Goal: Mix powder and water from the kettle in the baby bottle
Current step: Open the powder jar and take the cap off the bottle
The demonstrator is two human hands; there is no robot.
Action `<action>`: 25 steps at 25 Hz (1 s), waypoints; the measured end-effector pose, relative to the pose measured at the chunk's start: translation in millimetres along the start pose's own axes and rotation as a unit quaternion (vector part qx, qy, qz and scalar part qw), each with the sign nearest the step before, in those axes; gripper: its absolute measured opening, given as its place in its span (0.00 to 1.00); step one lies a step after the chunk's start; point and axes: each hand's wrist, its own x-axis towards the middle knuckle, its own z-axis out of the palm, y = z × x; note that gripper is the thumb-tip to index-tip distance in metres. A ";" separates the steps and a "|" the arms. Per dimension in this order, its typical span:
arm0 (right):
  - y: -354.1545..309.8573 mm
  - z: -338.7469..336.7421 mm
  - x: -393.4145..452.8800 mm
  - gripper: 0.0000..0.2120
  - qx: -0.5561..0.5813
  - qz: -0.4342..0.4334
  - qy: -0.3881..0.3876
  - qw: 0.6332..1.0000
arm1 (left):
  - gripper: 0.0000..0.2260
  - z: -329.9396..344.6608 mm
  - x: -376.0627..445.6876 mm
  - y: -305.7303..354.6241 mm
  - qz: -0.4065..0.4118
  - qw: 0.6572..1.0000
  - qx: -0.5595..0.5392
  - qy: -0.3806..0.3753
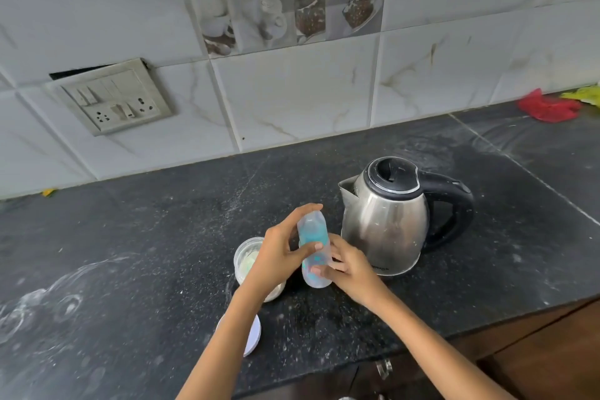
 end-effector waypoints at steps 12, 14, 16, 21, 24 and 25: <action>8.2 9.6 4.7 0.24 -0.017 0.039 -0.021 0.999 | 0.25 8.2 -10.6 -0.2 0.007 0.993 0.108 0.053; 5.2 18.4 4.2 0.25 -0.095 0.032 0.105 0.989 | 0.25 17.8 -12.0 1.3 -0.014 0.986 0.132 0.100; 2.1 33.1 6.7 0.23 -0.169 0.012 0.211 0.963 | 0.25 28.2 -13.1 5.3 -0.049 0.975 0.152 0.154; 13.4 49.7 19.8 0.19 -0.219 -0.017 0.279 0.935 | 0.23 36.0 -14.8 12.9 -0.042 0.944 0.225 0.237; 21.7 53.9 18.5 0.27 -0.206 0.005 0.283 0.937 | 0.24 25.0 -10.7 20.2 -0.041 0.948 0.213 0.232; 21.7 54.3 18.1 0.28 -0.206 0.014 0.276 0.939 | 0.24 21.1 -11.9 21.8 -0.038 0.957 0.196 0.212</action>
